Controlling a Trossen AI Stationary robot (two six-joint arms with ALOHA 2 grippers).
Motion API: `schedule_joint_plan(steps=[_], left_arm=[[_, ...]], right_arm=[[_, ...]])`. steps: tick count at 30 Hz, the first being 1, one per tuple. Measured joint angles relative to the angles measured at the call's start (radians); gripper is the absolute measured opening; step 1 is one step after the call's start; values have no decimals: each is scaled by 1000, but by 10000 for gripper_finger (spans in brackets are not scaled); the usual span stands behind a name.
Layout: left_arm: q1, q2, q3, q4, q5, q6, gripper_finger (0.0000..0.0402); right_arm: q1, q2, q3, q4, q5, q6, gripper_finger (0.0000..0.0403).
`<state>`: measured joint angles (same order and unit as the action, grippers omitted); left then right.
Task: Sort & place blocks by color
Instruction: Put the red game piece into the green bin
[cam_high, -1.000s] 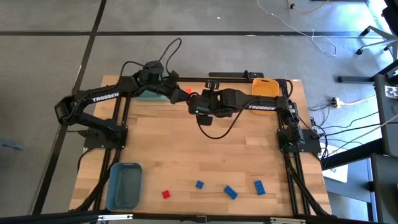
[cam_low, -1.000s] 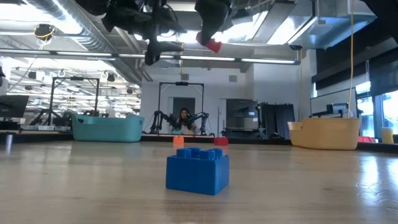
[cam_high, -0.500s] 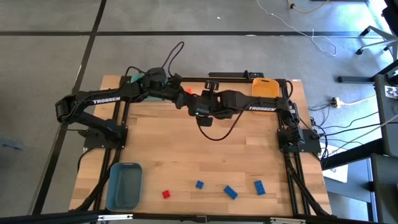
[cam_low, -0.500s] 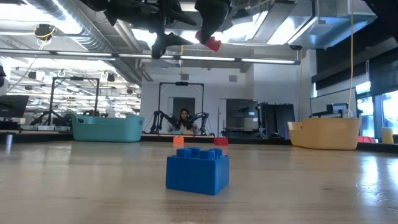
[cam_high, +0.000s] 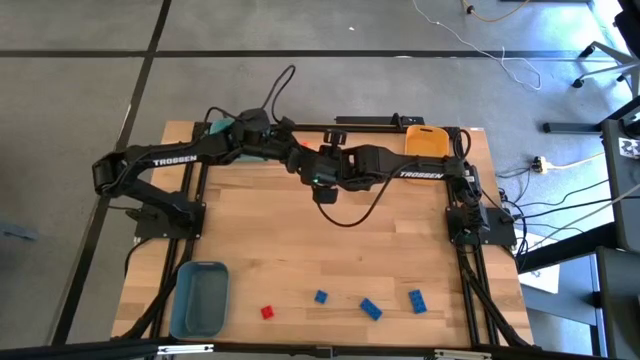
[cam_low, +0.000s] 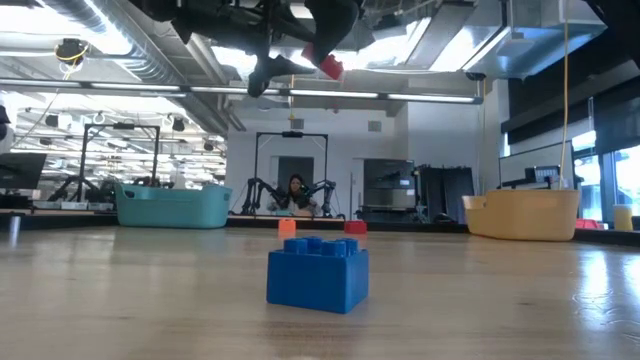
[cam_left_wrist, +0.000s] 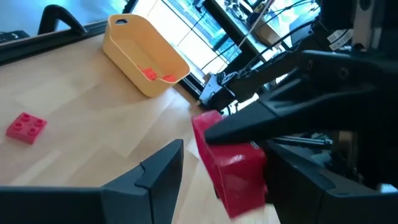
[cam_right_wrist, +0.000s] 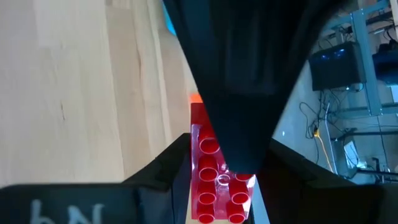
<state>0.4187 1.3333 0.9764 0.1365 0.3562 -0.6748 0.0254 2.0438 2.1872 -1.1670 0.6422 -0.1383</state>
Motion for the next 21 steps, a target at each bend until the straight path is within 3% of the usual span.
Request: schedule_joint_plan(steps=[5,11,21], left_arm=[[0,9,0,11,4,4,192],[-4,8,1,11,-4,40,88],[-3,8,1,10,-3,59,85]], right_arm=[[1,0,0,1,-2,-2,140],[0,2,-2,-3,-2,0,140],[0,2,-2,-1,-1,6,140]])
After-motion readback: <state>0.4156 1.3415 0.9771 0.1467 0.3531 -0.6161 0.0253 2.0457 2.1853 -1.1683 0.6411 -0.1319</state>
